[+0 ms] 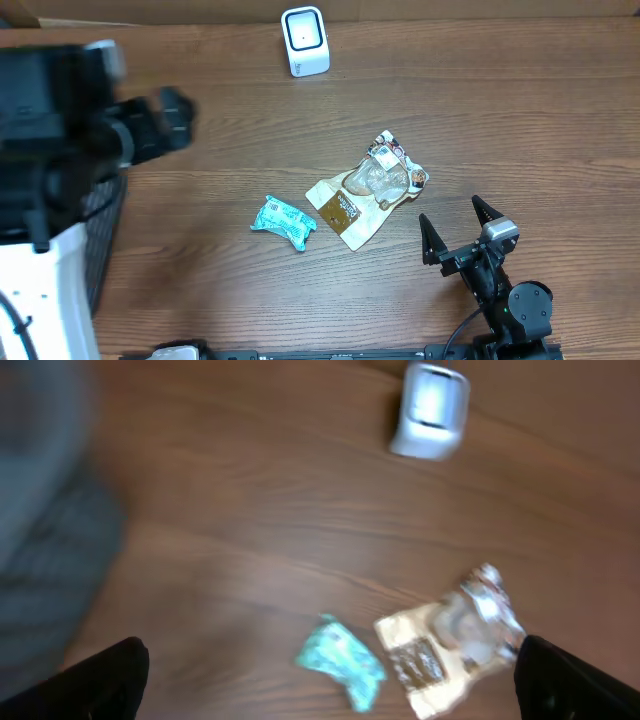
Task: Scan the item barcode
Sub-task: 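Move the left gripper back over the basket and lower into it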
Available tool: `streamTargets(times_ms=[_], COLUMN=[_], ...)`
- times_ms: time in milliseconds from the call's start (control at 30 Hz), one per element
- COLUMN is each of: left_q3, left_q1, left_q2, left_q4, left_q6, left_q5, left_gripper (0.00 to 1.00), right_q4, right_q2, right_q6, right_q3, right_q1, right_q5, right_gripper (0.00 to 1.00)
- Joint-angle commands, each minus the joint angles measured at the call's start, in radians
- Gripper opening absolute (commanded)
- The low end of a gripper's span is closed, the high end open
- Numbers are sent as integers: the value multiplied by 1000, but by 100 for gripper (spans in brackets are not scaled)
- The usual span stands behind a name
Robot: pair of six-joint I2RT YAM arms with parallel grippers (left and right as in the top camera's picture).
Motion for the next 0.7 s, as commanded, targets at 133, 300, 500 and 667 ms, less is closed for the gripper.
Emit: streamTargets(times_ms=[133, 300, 500, 667], left_q3=[-7, -9, -115, -252], left_q1=[413, 627, 666, 666], left_q2=[1, 7, 58, 126], left_q4=[-42, -40, 25, 150], left_q6=[-29, -29, -42, -14], left_q5=[-7, -1, -30, -110], left_gripper=[100, 100, 100, 100], right_q4=[5, 5, 5, 5], right_q2=[-9, -9, -9, -9], right_q6=[0, 0, 0, 1], right_q3=[-10, -10, -10, -10], right_q1=[-4, -4, -4, -4], right_q5=[-2, -2, -2, -2], right_gripper=[100, 100, 100, 100])
